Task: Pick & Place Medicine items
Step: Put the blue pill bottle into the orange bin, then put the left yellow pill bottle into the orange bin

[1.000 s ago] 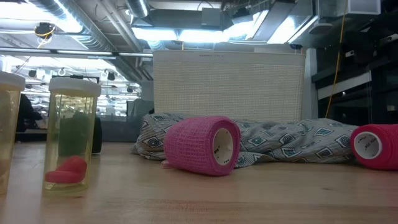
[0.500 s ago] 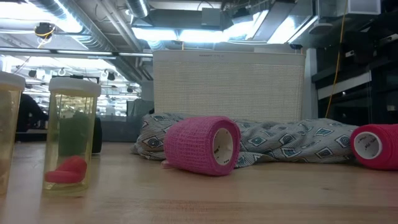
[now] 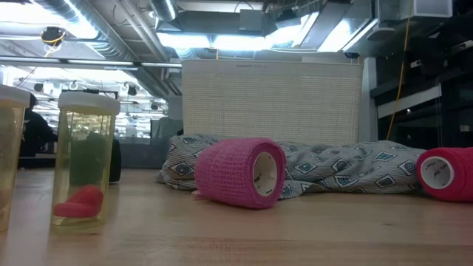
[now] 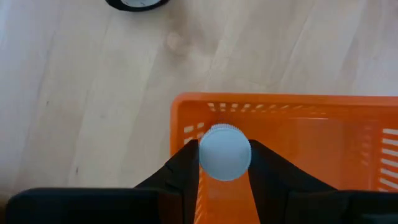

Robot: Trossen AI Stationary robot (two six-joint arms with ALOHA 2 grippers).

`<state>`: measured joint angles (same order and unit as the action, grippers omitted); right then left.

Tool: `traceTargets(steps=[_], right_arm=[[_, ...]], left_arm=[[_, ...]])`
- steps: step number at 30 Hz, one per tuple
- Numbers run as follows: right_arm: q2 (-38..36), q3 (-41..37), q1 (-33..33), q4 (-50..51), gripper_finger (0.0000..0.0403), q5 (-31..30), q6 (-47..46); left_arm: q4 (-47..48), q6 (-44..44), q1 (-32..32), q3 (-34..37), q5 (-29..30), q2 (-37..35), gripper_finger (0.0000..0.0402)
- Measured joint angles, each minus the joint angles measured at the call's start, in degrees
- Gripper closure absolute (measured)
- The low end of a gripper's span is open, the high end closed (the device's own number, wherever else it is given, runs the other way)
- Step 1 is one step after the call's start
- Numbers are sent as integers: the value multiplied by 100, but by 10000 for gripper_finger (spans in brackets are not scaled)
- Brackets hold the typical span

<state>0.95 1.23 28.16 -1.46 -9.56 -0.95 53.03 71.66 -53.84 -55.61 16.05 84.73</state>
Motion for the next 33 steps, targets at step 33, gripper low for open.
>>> traceTargets(steps=[33], right_arm=[[0,0,0,1,179,0,0]], left_arm=[[704,-402,12,-969,448,0,178]])
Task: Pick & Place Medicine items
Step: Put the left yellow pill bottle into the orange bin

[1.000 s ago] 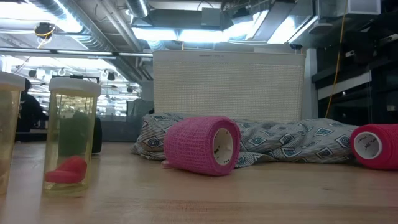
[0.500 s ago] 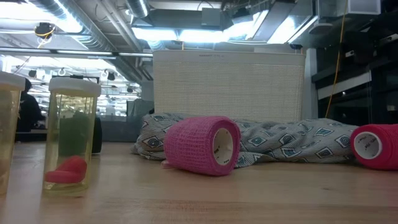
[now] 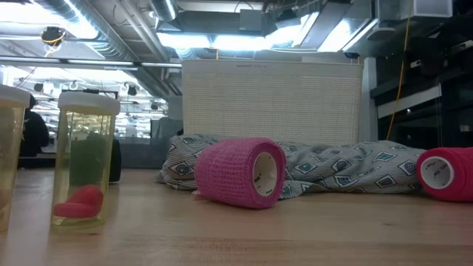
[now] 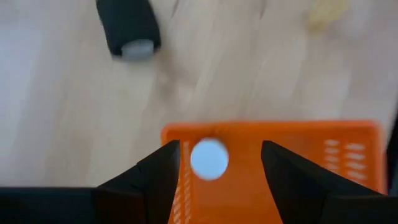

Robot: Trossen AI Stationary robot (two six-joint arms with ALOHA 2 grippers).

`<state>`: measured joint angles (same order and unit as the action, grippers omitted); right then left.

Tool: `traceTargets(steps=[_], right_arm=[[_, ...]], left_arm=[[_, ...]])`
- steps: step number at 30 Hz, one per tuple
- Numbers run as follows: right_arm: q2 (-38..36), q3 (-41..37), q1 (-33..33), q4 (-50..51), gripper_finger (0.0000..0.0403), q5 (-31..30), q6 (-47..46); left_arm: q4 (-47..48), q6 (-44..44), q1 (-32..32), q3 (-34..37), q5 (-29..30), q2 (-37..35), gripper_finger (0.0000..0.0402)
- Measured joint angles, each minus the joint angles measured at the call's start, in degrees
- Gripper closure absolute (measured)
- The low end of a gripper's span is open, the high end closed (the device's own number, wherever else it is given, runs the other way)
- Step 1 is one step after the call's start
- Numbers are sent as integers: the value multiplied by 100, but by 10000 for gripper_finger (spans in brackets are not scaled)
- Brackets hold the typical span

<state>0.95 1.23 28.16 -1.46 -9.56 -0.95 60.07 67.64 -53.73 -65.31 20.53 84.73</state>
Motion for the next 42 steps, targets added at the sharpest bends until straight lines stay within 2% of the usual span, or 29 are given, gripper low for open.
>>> traceTargets(steps=[4,7,12,15,20,25,31,42], right_arm=[[0,0,0,-2,179,2,0],[0,0,0,-2,179,0,0],[0,0,0,-1,179,1,0],[0,0,0,-2,179,0,0],[-1,0,0,-1,179,0,0],[-2,0,0,-2,179,0,0],[0,0,0,-2,179,0,0],[0,0,0,0,179,0,0]], left_arm=[[-137,-429,191,-360,467,0,178],[-795,-1077,516,-438,462,0,178],[-2343,-2252,1230,-445,-278,143,178],[-2733,-2569,1580,-442,-799,341,178],[-2430,-2329,1959,-436,-1398,678,178],[-2323,-2269,2055,-493,-1591,902,178],[-2204,-2278,2006,-1008,-1757,1198,178],[-1120,-2278,1864,-2027,-1818,2151,178]])
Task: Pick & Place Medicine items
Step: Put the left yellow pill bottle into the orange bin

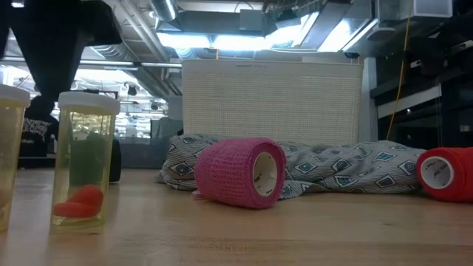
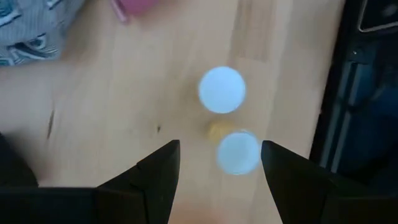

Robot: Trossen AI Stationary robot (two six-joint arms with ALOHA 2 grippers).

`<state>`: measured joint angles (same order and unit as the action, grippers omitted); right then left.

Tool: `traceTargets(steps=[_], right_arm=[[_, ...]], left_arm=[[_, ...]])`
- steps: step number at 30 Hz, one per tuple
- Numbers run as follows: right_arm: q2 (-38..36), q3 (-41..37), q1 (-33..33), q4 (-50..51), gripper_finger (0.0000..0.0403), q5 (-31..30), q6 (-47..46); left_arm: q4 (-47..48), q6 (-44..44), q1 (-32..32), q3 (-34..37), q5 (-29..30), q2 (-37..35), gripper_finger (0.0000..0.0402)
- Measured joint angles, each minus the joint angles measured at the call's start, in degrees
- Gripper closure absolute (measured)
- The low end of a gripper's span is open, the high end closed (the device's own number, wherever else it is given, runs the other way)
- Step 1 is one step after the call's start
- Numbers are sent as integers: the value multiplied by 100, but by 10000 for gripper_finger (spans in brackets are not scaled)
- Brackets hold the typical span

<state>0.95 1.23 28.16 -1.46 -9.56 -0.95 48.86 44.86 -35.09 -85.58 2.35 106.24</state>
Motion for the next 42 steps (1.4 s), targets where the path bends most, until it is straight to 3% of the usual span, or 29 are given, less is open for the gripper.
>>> traceTargets(steps=[7,31,42], right_arm=[[0,0,0,0,179,0,0],[-1,0,0,-1,179,0,0],[-1,0,0,-1,179,0,0]], left_arm=[[60,-4,-42,-260,12,15,178],[57,334,-205,-114,303,42,178],[31,140,-131,-142,96,390,178]])
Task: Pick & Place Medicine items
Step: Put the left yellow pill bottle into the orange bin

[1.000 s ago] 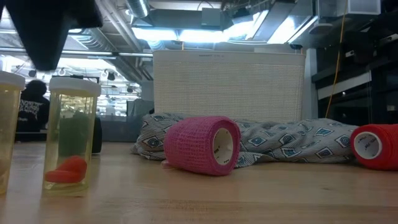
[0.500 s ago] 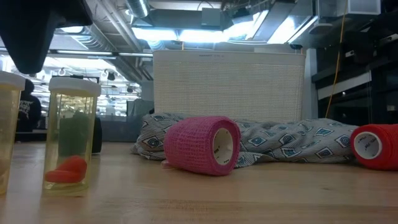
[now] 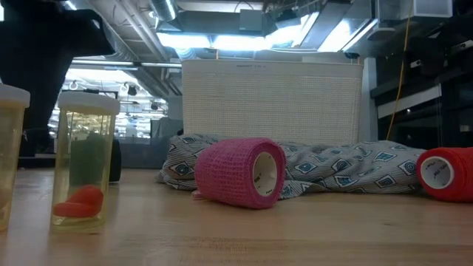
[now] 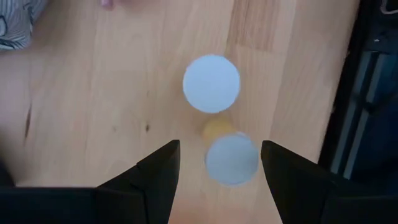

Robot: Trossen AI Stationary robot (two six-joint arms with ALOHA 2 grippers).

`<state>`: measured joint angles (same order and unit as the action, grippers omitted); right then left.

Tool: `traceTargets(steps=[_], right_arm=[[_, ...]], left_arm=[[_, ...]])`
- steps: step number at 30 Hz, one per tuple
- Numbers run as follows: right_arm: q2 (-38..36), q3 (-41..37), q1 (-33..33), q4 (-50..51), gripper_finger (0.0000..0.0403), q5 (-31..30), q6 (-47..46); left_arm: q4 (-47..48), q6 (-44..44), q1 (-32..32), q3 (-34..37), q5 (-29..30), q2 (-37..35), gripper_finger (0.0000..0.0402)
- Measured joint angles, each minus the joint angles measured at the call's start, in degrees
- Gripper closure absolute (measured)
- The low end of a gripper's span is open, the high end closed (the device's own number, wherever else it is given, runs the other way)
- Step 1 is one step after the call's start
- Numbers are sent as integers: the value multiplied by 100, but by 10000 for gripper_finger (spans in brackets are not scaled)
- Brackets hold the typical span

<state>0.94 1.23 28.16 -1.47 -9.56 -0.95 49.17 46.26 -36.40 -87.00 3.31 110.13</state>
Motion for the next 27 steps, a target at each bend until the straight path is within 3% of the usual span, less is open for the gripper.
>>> traceTargets(steps=[12,27], right_arm=[[0,0,0,0,179,0,0],[0,0,0,2,179,0,0]], left_arm=[[10,-46,17,2,31,4,182],[36,-149,17,44,9,2,256]])
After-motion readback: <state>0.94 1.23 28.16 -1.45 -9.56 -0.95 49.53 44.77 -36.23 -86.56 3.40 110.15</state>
